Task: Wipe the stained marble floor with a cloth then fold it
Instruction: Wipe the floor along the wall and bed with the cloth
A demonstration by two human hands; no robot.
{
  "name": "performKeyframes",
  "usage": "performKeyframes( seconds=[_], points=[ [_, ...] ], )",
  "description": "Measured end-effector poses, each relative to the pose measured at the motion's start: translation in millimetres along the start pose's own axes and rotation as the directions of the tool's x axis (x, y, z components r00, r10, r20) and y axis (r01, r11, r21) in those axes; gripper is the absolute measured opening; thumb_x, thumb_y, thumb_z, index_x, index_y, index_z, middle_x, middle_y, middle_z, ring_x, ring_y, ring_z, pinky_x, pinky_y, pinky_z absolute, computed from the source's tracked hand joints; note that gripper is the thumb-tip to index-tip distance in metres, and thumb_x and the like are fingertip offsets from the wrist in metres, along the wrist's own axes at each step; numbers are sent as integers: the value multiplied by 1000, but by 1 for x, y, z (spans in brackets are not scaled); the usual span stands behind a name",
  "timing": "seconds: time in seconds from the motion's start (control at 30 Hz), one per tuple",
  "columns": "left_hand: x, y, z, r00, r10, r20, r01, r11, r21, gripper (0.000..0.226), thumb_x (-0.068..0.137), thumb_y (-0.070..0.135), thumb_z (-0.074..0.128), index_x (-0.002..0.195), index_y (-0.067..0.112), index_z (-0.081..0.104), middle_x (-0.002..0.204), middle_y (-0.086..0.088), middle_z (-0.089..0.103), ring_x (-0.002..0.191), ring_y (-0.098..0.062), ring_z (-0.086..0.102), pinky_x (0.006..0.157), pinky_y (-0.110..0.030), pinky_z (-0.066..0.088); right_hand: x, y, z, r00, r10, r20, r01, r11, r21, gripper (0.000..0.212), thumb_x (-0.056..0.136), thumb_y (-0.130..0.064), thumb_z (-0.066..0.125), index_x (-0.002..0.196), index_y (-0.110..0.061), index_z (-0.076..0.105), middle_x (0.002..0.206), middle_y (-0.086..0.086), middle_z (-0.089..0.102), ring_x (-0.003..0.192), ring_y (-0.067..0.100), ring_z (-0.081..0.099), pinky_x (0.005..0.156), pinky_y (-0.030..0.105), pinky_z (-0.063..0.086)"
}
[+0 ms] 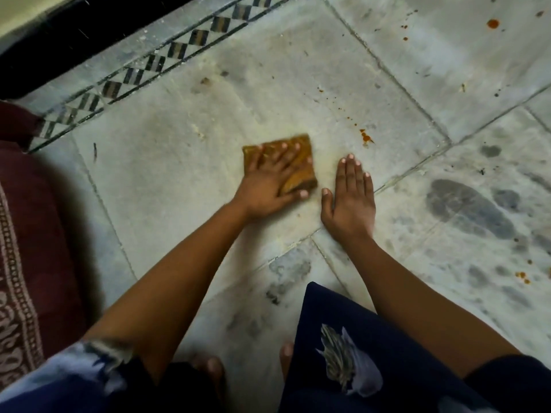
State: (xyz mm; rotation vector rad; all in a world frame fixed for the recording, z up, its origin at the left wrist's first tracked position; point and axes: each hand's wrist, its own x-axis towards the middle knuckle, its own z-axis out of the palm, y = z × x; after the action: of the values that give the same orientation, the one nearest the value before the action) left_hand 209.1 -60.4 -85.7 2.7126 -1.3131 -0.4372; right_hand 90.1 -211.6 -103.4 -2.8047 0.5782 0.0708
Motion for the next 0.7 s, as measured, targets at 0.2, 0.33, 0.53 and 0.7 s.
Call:
performKeyframes(
  seconds=[0.2,0.33,0.53,0.7],
  points=[
    [-68,-49,-2,956,294,0,-294,956,15,71,87,69,22,145,27,22,152,1,18,142,-23,17,113,-47,7,0,3,5,1000,21,-4,-21,1000,-12,63,97,-34,25,150,-6,3,159,10,0,146,20,-1,119,35,-3],
    [-11,-43,-16,999,-44,-20,42,995,-86,81,81,71,25,148,26,21,157,4,15,145,-19,13,113,-44,2,1,2,4,1000,15,0,-15,1000,-10,62,98,-33,24,149,-5,3,159,11,1,146,20,0,119,33,-4],
    [-33,30,9,993,113,-24,-114,992,-63,73,84,65,26,147,28,25,156,4,17,145,-18,9,115,-47,-5,-10,32,-5,999,38,-12,-39,999,-32,64,95,-38,17,149,-6,6,158,12,4,146,21,2,118,33,-3],
    [-70,-30,6,988,145,-49,-144,989,8,77,85,73,19,145,26,25,154,0,22,143,-24,18,113,-46,5,-10,38,-3,998,61,-16,-61,998,-30,68,94,-42,18,150,-7,3,159,10,2,146,21,0,119,34,-2]
  ],
)
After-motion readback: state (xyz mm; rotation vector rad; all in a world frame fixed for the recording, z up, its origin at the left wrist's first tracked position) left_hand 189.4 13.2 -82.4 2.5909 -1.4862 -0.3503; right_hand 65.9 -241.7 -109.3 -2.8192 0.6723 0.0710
